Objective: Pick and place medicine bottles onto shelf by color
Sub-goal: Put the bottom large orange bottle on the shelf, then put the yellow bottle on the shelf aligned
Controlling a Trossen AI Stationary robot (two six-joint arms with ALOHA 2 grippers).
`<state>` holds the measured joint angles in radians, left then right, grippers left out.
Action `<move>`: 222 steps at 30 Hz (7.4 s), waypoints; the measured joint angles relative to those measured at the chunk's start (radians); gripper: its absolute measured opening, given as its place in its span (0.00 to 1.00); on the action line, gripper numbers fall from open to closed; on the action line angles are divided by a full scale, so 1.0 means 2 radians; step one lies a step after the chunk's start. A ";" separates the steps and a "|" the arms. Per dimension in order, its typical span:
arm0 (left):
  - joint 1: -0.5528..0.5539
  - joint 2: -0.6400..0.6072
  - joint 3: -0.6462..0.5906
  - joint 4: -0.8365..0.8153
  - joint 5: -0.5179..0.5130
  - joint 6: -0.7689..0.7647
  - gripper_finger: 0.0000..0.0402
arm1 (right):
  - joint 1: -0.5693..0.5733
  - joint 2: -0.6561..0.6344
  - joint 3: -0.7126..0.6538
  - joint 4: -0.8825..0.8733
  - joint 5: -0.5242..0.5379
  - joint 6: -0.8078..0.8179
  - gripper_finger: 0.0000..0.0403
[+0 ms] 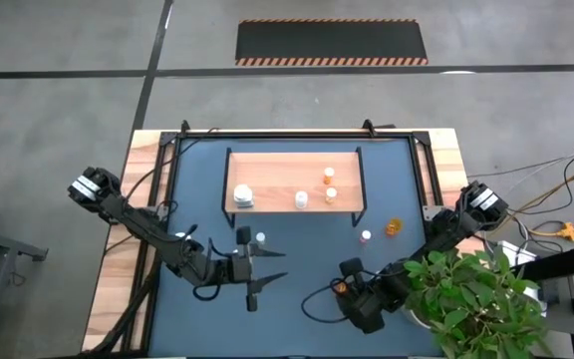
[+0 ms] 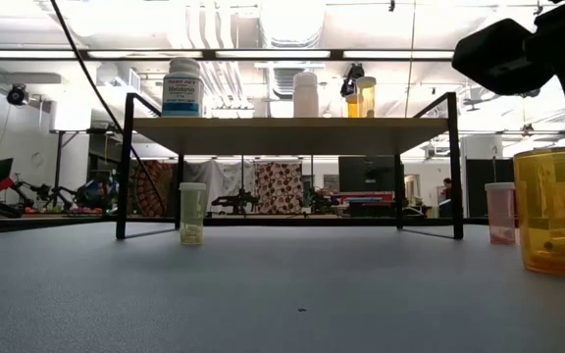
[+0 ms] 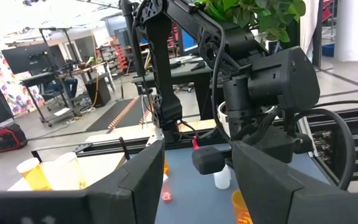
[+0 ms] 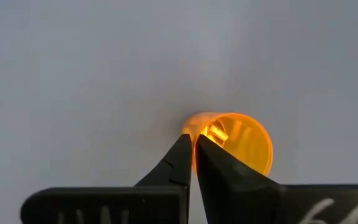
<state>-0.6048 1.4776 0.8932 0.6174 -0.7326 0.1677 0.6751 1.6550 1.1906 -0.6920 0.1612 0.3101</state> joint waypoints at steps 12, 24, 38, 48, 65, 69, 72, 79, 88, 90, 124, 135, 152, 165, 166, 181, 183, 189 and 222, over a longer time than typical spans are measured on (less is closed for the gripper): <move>0.000 -0.029 0.000 0.001 -0.016 0.101 0.43 | -0.028 0.000 0.100 -0.054 -0.002 -0.043 0.02; -0.004 -0.081 -0.027 0.000 -0.083 0.185 0.43 | -0.087 0.030 0.255 -0.114 -0.013 -0.100 0.02; -0.033 -0.159 -0.061 -0.017 -0.207 0.190 0.43 | -0.166 0.146 0.500 -0.235 -0.015 -0.153 0.02; -0.058 -0.176 -0.084 -0.021 -0.210 0.186 0.43 | -0.227 0.198 0.581 -0.286 -0.014 -0.194 0.02; -0.062 -0.177 -0.085 -0.021 -0.209 0.186 0.43 | -0.306 0.191 0.581 -0.279 0.003 -0.230 0.02; -0.062 -0.177 -0.085 -0.021 -0.209 0.186 0.43 | -0.323 0.191 0.581 -0.280 -0.007 -0.239 0.02; -0.062 -0.177 -0.085 -0.021 -0.209 0.186 0.43 | -0.335 0.191 0.580 -0.280 -0.032 -0.243 0.02; -0.062 -0.177 -0.085 -0.021 -0.208 0.196 0.43 | -0.354 0.191 0.576 -0.280 -0.068 -0.245 0.02; -0.062 -0.176 -0.085 -0.021 -0.208 0.197 0.43 | -0.354 0.191 0.566 -0.277 -0.069 -0.254 0.02; -0.062 -0.176 -0.085 -0.021 -0.208 0.197 0.43 | -0.354 0.191 0.561 -0.276 -0.069 -0.254 0.02; -0.062 -0.176 -0.085 -0.021 -0.208 0.199 0.43 | -0.354 0.189 0.546 -0.250 -0.068 -0.265 0.30; -0.062 -0.176 -0.085 -0.021 -0.208 0.200 0.43 | -0.347 0.136 0.546 -0.262 -0.068 -0.230 0.34; -0.062 -0.176 -0.082 -0.019 -0.207 0.210 0.43 | -0.207 0.012 0.397 -0.220 -0.068 -0.135 0.31; -0.062 -0.175 -0.082 0.008 -0.147 0.200 0.43 | -0.160 -0.092 0.110 0.092 -0.067 -0.228 0.25; -0.062 -0.174 -0.082 0.010 -0.144 0.194 0.43 | -0.165 -0.102 0.090 0.114 -0.067 -0.240 0.24; -0.062 -0.121 -0.076 0.050 -0.127 0.118 0.43 | -0.295 -0.303 -0.140 0.377 -0.041 -0.241 0.15; -0.062 -0.106 -0.075 0.050 -0.122 0.090 0.43 | -0.295 -0.326 -0.167 0.404 -0.044 -0.232 0.15; -0.062 -0.056 -0.069 0.050 -0.118 -0.002 0.43 | -0.291 -0.370 -0.218 0.452 -0.045 -0.213 0.15; -0.057 0.004 0.021 -0.396 0.000 -0.487 0.43 | -0.229 -0.309 -0.265 0.487 -0.093 -0.224 0.15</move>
<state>-0.7193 1.4861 0.9351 -0.1747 -0.7317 -0.8053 0.2180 1.0363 0.6608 0.2817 -0.0257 -0.1387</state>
